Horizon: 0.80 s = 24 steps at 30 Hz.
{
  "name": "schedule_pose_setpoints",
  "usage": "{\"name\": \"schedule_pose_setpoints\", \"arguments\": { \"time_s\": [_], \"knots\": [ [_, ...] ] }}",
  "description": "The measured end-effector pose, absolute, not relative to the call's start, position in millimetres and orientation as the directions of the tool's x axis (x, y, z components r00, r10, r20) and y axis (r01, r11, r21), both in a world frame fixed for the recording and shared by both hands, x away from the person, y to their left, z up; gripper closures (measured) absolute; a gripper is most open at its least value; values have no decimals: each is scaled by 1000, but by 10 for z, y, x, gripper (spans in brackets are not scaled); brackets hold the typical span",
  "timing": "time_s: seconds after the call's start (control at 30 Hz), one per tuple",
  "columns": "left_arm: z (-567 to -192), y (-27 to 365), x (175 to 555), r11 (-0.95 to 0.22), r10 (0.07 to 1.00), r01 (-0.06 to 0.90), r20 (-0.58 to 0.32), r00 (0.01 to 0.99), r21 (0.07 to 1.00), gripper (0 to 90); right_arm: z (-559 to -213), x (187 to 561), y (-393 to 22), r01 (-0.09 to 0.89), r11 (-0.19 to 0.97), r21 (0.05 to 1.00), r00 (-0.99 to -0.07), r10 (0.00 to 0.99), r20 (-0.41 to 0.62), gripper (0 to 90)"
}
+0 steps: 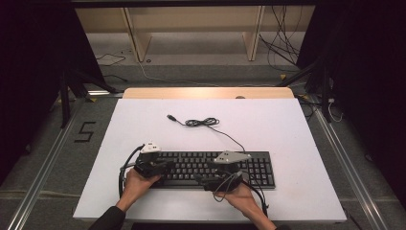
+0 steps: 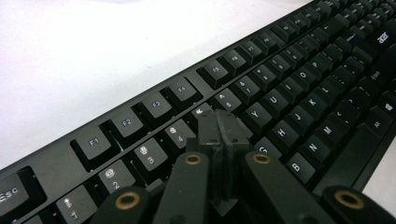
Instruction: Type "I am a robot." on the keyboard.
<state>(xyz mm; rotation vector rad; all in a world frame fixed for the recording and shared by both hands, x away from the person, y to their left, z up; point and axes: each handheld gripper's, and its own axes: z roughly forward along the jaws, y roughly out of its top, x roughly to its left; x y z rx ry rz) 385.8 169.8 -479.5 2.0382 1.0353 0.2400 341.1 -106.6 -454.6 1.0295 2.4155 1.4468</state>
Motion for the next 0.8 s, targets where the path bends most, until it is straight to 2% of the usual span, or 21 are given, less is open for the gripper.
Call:
{"name": "schedule_pose_setpoints", "arguments": {
  "time_s": [0.63, 0.8],
  "knots": [
    [-4817, 1709, 3858, -322, 741, 594, -194, 642, 737, 887, -4548, 3414, -1067, 481, 301, 823, -755, 620, 214, 319],
    [-4772, 1746, 3835, -294, 743, 591, -209, 635, 751, 851, -4549, 3417, -1068, 482, 300, 823, -754, 620, 216, 319]
  ]
}}
